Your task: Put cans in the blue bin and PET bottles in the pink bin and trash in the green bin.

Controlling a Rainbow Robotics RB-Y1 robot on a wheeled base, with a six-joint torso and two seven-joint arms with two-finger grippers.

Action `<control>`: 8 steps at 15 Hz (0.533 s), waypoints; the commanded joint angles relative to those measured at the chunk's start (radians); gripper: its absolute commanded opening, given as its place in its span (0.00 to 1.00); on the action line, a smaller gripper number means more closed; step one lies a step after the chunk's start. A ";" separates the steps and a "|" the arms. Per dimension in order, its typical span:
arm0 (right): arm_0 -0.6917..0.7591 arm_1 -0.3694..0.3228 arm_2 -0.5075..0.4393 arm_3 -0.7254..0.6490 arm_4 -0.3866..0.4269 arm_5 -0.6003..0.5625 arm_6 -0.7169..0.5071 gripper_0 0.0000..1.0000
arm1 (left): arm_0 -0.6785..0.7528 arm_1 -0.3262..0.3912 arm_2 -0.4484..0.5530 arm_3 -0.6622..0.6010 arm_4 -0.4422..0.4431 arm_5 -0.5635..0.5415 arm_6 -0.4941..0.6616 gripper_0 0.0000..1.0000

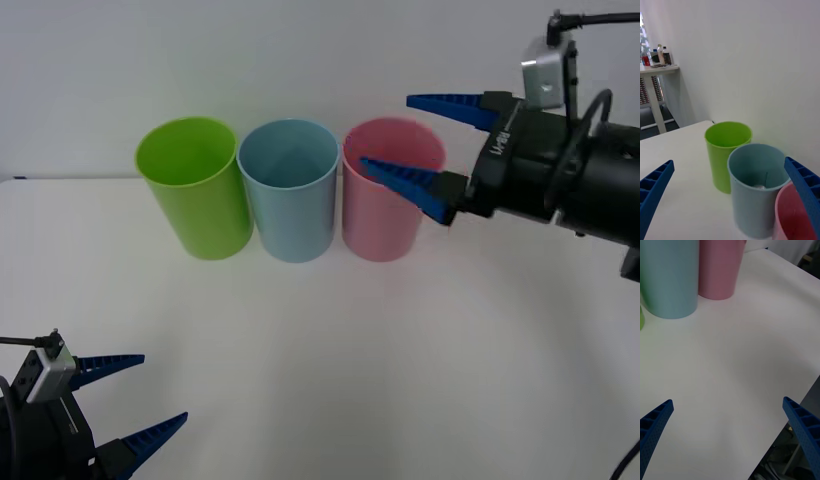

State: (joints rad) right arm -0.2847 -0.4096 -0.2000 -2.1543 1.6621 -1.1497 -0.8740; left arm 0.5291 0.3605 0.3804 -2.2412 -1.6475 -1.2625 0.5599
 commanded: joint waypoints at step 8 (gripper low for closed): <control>0.496 0.000 -0.162 -0.104 -0.143 -0.143 0.463 1.00 | 0.000 0.000 0.000 0.000 0.000 0.000 0.000 1.00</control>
State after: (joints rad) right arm 0.1886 -0.4096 -0.3590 -2.2583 1.5171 -1.2931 -0.4401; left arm 0.5292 0.3605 0.3804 -2.2411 -1.6475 -1.2625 0.5599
